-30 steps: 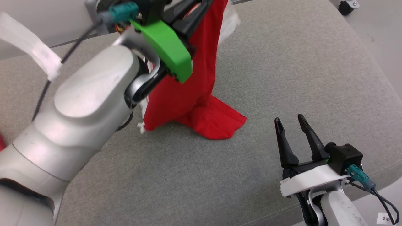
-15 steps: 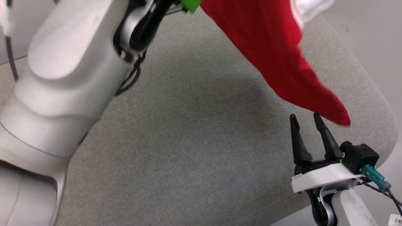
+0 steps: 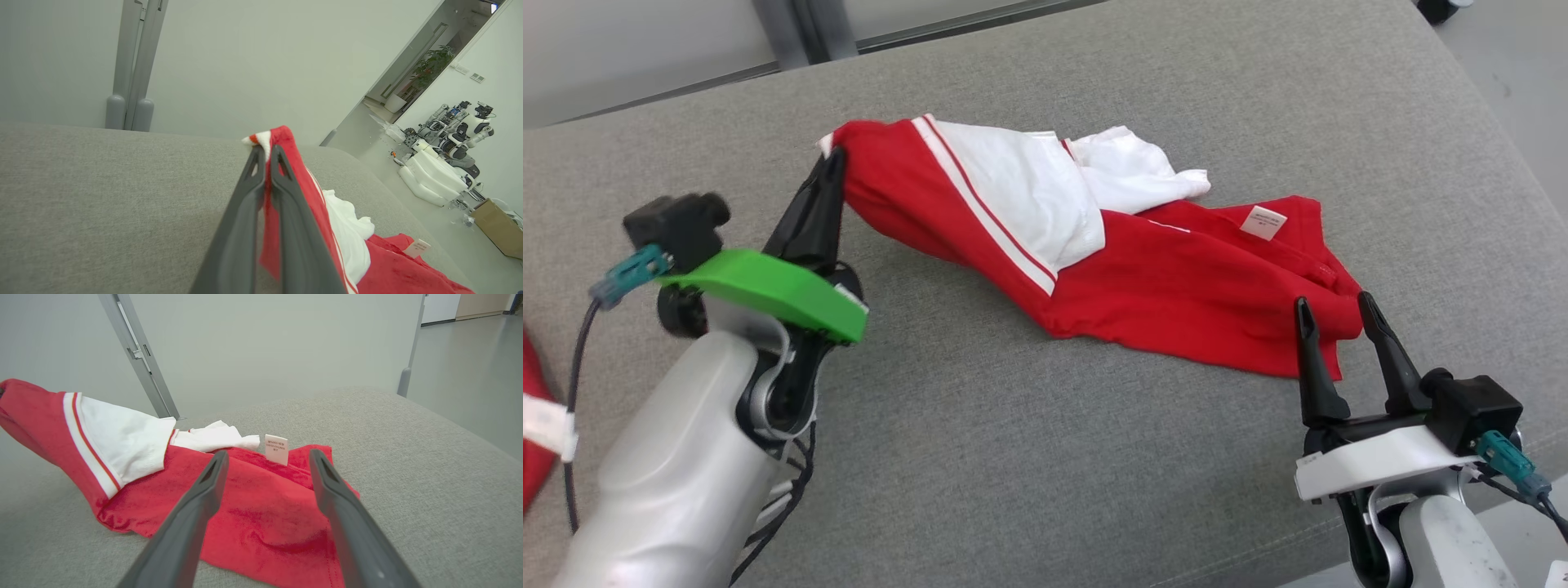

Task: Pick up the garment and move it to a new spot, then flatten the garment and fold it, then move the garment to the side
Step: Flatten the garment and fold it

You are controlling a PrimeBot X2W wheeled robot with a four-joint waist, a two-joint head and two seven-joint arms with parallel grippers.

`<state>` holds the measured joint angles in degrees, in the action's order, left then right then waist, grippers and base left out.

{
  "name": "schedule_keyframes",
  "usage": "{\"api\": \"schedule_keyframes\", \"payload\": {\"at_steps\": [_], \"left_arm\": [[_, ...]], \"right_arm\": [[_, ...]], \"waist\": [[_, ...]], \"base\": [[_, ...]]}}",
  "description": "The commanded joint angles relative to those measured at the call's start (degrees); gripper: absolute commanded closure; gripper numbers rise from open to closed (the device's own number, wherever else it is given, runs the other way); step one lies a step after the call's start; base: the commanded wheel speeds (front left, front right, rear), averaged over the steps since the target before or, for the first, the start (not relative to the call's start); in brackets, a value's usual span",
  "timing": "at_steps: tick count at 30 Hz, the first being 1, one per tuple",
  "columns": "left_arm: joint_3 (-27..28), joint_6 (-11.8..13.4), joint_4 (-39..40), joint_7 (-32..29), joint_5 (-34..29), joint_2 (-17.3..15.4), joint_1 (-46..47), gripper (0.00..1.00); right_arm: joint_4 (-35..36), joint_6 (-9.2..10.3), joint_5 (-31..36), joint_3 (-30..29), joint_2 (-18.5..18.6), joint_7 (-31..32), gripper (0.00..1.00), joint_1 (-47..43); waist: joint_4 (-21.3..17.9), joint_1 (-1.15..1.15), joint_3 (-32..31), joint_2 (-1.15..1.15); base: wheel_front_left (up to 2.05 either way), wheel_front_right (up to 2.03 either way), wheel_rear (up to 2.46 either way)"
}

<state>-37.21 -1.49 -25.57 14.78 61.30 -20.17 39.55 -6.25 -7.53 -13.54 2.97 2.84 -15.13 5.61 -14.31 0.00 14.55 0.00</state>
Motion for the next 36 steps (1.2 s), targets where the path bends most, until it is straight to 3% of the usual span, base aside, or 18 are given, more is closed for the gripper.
{"api": "schedule_keyframes", "payload": {"at_steps": [1,7,13,14,15,16,21,26,33,36], "left_arm": [[3.0,0.3,1.1,0.5,-0.9,-0.9,-2.5,1.0],[16.5,0.6,5.9,0.4,-8.7,-0.5,-15.2,1.0],[26.9,-1.0,7.9,0.4,-15.8,4.3,-24.4,1.0],[27.8,-1.4,7.7,0.4,-17.2,5.1,-25.4,0.78],[28.6,-1.6,7.6,0.4,-18.5,5.8,-26.2,0.1],[29.5,-1.6,7.5,0.4,-19.2,6.5,-26.6,0.0],[33.9,-1.9,9.9,0.4,-27.0,9.6,-28.1,0.0],[35.0,-1.3,14.4,0.4,-38.6,10.4,-28.5,0.0],[27.9,-3.5,12.9,0.4,-51.0,8.9,-22.4,0.0],[23.7,-4.6,10.3,0.4,-53.6,9.0,-17.9,0.0]], "right_arm": [[0.2,0.08,0.5,-0.4,0.1,0.0,0.0,-0.4],[0.2,0.08,1.9,-1.3,0.1,0.0,0.0,-1.3],[0.1,0.08,3.2,-1.6,0.1,0.0,0.0,-1.9],[0.1,0.08,3.4,-1.7,0.1,0.0,0.0,-1.9],[0.1,0.08,3.7,-1.8,0.1,0.0,0.0,-2.0],[0.1,0.08,3.9,-1.9,0.1,0.0,0.0,-1.9],[0.1,0.08,4.8,-2.2,0.1,0.0,0.0,-1.9],[-0.1,0.08,5.0,-1.8,0.1,0.0,0.0,-1.9],[-0.3,0.08,5.0,-0.8,0.1,0.0,0.0,-1.1],[-0.2,0.08,4.8,-0.4,0.1,0.0,0.0,-0.5]], "waist": [[1.1,0.0,0.2,0.0],[3.1,0.0,0.4,0.0],[5.3,0.0,0.4,0.0],[5.6,0.0,0.4,0.0],[6.0,0.0,0.4,0.0],[6.1,0.0,0.4,0.0],[6.9,0.0,0.4,0.0],[7.1,0.0,0.3,0.0],[7.0,0.0,1.1,0.0],[6.6,0.0,1.6,0.0]], "base": [[0.0,0.0,0.0],[0.0,0.0,0.0],[0.0,0.0,0.0],[0.0,0.0,0.0],[0.0,0.0,0.0],[0.0,0.0,0.0],[0.0,0.0,0.0],[0.0,0.0,0.0],[0.0,0.0,0.0],[0.0,0.0,0.0]]}}
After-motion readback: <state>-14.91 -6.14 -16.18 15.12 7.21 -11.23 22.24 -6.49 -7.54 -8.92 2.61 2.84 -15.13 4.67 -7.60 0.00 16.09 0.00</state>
